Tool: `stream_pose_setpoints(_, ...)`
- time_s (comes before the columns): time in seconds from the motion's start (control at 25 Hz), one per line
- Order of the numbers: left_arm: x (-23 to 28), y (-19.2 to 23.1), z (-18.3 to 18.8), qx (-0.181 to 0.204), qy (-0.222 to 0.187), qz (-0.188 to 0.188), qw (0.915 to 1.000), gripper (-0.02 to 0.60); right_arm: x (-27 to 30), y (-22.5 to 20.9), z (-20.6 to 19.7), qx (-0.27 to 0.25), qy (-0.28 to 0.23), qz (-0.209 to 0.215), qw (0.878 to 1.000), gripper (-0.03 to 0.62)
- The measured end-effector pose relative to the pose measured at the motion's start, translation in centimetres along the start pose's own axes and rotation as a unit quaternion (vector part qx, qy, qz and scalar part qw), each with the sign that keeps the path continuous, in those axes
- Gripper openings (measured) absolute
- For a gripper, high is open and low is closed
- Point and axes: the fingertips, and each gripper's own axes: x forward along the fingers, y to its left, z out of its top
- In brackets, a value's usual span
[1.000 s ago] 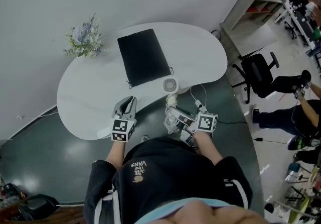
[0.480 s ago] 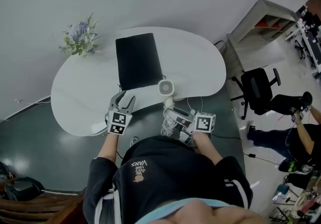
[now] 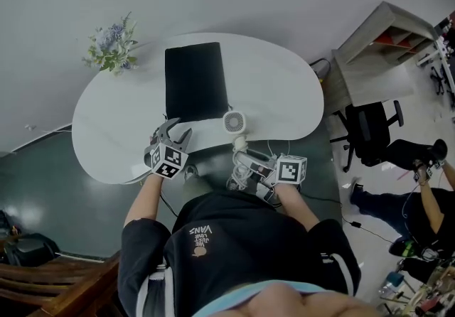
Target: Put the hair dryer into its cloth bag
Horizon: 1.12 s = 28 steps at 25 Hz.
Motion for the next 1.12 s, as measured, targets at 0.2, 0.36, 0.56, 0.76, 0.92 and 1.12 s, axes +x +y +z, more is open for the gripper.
stream_pose_setpoints(0.2, 2.1, -0.3, -0.5, 0.050, 0.027, -0.033, 0.9978, 0.209, 0.3, -0.8, 0.6, 0.006, -0.004, -0.011, 1.000, 0.183)
stream_pose_setpoints(0.36, 3.5, -0.5, -1.3, 0.099, 0.048, -0.068, 0.9916, 0.216, 1.0, -1.0, 1.1, 0.011, -0.019, -0.023, 1.000, 0.183)
stream_pose_setpoints(0.56, 5.2, 0.3, -2.6, 0.147, 0.076, -0.098, 0.9814, 0.216, 2.0, -1.1, 1.5, 0.017, -0.032, -0.031, 0.999, 0.183)
stream_pose_setpoints(0.76, 6.4, 0.2, -3.8, 0.198, 0.100, -0.139, 0.9650, 0.215, 3.0, -1.3, 1.6, 0.024, -0.041, -0.039, 0.998, 0.183)
stream_pose_setpoints(0.92, 7.1, -0.1, -4.5, 0.230, 0.116, -0.168, 0.9515, 0.198, 3.3, -1.4, 1.9, 0.028, -0.049, -0.042, 0.998, 0.183)
stream_pose_setpoints(1.12, 7.5, -0.1, -5.1, 0.247, 0.126, -0.188, 0.9422, 0.139, 3.7, -2.4, 1.6, 0.029, -0.044, -0.049, 0.997, 0.183)
